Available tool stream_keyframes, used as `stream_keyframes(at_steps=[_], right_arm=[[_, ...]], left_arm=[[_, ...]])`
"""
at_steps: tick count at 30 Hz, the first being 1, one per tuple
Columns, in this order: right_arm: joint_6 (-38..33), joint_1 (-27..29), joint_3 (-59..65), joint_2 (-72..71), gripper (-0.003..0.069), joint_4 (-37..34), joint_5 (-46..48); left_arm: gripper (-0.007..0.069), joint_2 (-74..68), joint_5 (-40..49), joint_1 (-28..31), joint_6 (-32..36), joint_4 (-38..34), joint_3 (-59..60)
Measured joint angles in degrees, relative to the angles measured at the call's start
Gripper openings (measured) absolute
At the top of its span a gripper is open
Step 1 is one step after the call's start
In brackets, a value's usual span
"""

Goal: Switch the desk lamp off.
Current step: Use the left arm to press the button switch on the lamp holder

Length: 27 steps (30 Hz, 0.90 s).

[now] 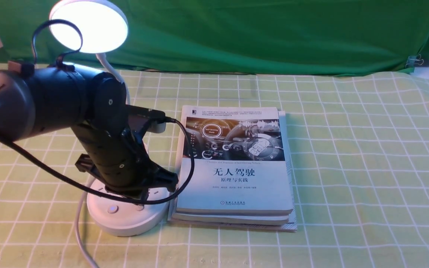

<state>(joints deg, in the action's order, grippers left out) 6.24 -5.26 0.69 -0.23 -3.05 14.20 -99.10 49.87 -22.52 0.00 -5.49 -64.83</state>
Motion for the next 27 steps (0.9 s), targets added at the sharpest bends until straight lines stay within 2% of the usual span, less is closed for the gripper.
stream_keyframes(at_steps=[15,27], right_arm=[[-0.01,0.00,0.00,0.00,0.0238,0.00,0.05],[-0.07,0.00,0.00,0.00,0.0238,0.00,0.12]], left_arm=[[0.0001,-3.47,0.74,0.00,0.00,-1.12,-0.34],[0.0001,1.63,1.56,-0.44,0.00,-1.08,0.06]])
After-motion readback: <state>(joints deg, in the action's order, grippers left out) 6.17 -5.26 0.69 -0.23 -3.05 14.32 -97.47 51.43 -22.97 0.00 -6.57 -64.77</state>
